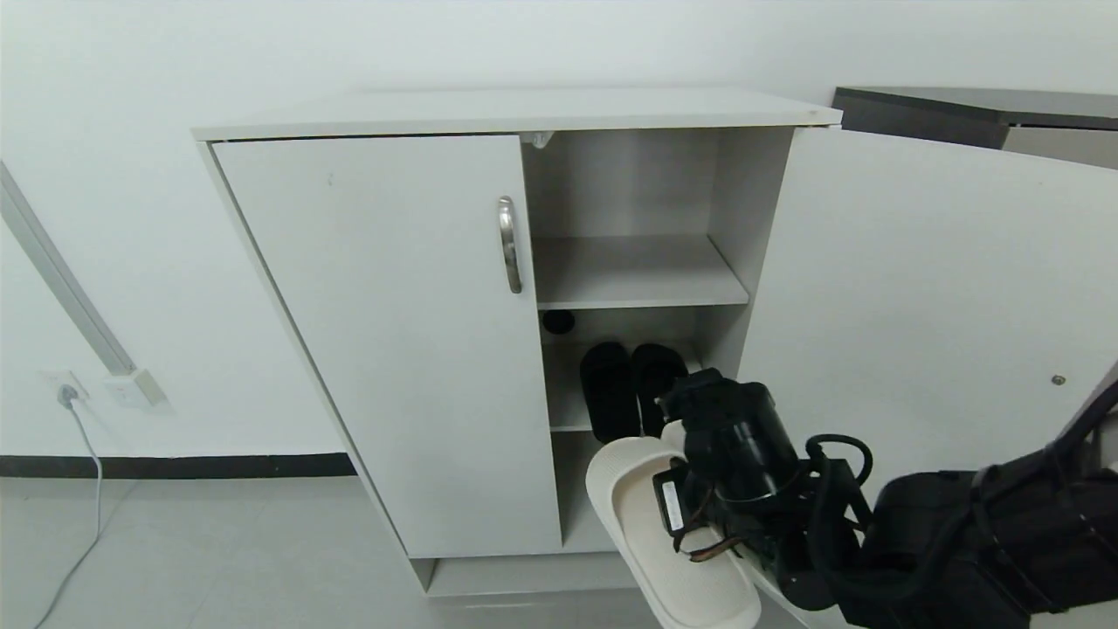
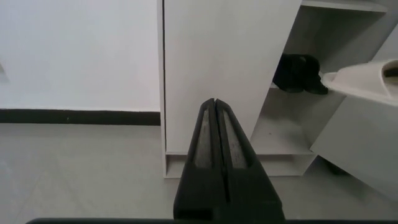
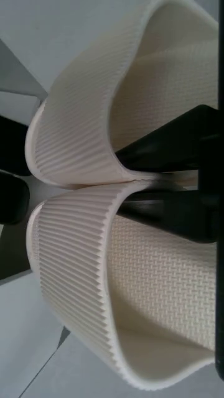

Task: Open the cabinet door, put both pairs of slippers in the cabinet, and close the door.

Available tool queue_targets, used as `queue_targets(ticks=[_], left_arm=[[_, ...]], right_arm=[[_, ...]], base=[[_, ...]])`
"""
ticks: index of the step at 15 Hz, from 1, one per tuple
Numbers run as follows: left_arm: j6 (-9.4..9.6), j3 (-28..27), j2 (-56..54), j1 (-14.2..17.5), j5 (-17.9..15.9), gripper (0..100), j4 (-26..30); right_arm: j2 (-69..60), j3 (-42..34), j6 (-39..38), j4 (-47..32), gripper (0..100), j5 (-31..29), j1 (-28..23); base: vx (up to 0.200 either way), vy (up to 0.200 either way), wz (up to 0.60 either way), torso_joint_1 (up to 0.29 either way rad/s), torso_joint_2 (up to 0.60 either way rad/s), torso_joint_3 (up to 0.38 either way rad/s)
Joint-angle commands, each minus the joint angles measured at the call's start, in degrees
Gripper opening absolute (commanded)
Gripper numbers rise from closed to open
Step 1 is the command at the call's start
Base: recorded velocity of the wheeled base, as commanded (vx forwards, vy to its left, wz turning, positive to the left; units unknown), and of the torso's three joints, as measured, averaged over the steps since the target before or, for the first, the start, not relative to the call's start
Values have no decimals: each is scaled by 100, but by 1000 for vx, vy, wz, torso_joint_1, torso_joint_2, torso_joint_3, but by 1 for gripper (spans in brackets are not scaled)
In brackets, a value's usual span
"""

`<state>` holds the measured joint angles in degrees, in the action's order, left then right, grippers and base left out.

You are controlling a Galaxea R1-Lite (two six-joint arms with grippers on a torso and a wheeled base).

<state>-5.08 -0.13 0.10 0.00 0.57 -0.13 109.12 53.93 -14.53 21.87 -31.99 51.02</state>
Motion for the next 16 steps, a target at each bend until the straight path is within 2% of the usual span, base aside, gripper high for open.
queue_targets(ticks=[1,2,3,6,8,10,15,16], left_arm=[[-1,-4,8,0,4,0,-4],[-1,5,8,9,4,0,-4],[-1,5,-1,9,4,0,-4],[-10,-4,8,9,4,0,-4],[-10,5,-1,9,4,0,-4],[-10,5,-1,9,4,0,-4],[-1,5,-1,0,4,0,-4],[-1,5,8,9,4,0,5]], right_arm=[[-128,1374,-621,-1440,0,-378,295],[-92,2095,-814,-2029,0,-853,295],[-40,2429,-832,-2038,0,-1161,295],[-66,2956,-551,-1791,0,-1310,277],[-119,2956,-111,-1466,0,-1310,119],[13,2921,-41,-1106,0,-1319,22],[31,2754,-41,-1088,0,-1319,5],[31,2719,-41,-1088,0,-1319,13]], base=[[0,0,0,0,0,0],[0,0,0,0,0,0],[0,0,0,0,0,0],[0,0,0,0,0,0],[0,0,0,0,0,0],[0,0,0,0,0,0],[0,0,0,0,0,0],[200,0,0,-2,2,2]])
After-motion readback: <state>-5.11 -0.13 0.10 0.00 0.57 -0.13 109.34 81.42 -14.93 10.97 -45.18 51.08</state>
